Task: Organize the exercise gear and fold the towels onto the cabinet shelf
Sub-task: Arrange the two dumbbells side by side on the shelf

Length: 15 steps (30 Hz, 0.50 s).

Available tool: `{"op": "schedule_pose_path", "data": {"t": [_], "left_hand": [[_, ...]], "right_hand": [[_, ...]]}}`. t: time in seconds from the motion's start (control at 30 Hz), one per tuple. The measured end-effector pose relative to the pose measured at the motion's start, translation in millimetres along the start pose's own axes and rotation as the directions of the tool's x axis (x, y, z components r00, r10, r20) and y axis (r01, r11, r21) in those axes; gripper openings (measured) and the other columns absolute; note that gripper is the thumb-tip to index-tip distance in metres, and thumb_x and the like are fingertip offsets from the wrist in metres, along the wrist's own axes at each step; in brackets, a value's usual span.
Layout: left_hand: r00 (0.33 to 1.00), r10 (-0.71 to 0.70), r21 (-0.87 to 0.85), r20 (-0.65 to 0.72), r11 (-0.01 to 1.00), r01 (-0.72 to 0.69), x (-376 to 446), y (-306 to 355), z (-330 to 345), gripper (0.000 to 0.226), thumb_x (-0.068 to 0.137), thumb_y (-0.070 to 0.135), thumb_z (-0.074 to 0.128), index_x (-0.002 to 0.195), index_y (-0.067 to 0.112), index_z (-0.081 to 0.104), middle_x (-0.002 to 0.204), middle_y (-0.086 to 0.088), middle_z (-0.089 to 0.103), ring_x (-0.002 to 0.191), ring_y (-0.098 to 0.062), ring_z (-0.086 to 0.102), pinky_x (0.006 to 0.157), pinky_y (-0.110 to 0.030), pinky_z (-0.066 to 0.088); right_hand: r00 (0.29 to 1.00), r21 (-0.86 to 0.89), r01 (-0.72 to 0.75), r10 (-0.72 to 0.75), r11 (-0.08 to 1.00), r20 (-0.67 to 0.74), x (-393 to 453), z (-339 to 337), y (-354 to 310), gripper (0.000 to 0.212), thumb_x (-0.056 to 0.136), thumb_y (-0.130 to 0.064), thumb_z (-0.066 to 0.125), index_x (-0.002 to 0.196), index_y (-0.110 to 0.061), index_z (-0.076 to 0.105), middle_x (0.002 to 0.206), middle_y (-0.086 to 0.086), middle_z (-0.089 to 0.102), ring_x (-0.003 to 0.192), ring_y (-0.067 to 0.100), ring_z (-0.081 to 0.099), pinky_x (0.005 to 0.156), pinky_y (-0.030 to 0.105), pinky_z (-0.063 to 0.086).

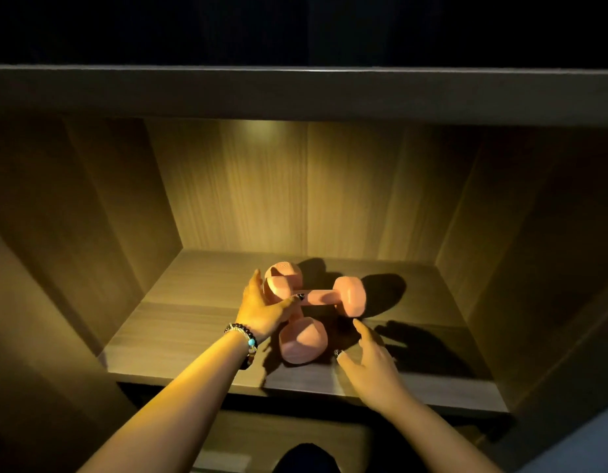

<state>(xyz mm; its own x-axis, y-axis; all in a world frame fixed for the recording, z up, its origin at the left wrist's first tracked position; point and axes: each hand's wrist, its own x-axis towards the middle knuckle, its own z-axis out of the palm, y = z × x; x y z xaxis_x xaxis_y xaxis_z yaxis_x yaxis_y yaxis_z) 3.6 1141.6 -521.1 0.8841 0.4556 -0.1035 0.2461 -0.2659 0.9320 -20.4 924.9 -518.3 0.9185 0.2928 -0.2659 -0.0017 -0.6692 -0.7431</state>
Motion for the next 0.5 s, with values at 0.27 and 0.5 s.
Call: {"op": "schedule_pose_path", "data": {"t": [0.27, 0.5], "left_hand": [[0.988, 0.039, 0.182, -0.152, 0.983, -0.010, 5, 1, 15, 0.074, 0.067, 0.043, 0.084, 0.122, 0.011, 0.048, 0.115, -0.006, 0.058, 0.103, -0.026, 0.058, 0.080, -0.032, 0.048], [0.937, -0.048, 0.045, -0.347, 0.997, 0.068, 0, 12, 32, 0.065, 0.067, 0.032, 0.084, 0.118, 0.007, 0.052, 0.116, -0.016, 0.062, 0.105, -0.035, 0.060, 0.084, -0.037, 0.048]], "right_hand": [[0.997, 0.049, 0.019, -0.015, 0.999, -0.069, -3, -17, -3, 0.064, 0.097, -0.029, 0.053, 0.150, -0.028, 0.019, 0.143, 0.002, 0.046, 0.132, 0.018, 0.043, 0.102, 0.029, 0.038], [0.984, 0.093, 0.056, -0.039, 0.994, -0.171, -16, -26, -6, 0.049, 0.097, -0.027, 0.053, 0.142, -0.026, 0.035, 0.119, -0.002, 0.053, 0.087, 0.002, 0.050, 0.070, 0.012, 0.043]]}}
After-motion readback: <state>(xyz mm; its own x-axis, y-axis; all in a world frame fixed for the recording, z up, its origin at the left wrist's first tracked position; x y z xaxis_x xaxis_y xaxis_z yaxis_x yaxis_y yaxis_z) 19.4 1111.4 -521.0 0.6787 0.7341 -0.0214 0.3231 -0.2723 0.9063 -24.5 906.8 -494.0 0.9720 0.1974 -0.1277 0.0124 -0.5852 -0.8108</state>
